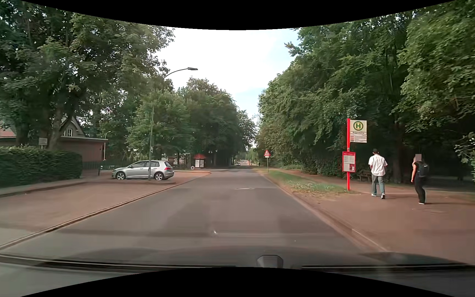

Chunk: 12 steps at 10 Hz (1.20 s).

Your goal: Follow the waypoints while adhering to traffic rules and regulations

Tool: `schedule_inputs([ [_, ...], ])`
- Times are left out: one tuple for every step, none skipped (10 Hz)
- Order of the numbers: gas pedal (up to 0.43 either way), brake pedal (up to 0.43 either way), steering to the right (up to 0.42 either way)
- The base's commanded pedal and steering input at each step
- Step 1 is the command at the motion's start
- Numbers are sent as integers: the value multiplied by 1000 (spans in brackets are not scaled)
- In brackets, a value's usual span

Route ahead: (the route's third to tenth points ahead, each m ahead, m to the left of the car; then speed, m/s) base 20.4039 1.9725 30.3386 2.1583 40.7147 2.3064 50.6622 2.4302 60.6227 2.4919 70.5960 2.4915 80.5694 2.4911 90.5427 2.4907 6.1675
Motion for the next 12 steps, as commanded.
schedule_inputs([
  [118,0,-7],
  [150,0,-7],
  [150,0,-7],
  [150,0,-7],
  [150,0,-6],
  [150,0,-6],
  [150,0,-6],
  [150,0,-5],
  [150,0,-6],
  [150,0,-8],
  [150,0,-8],
  [150,0,-6],
])
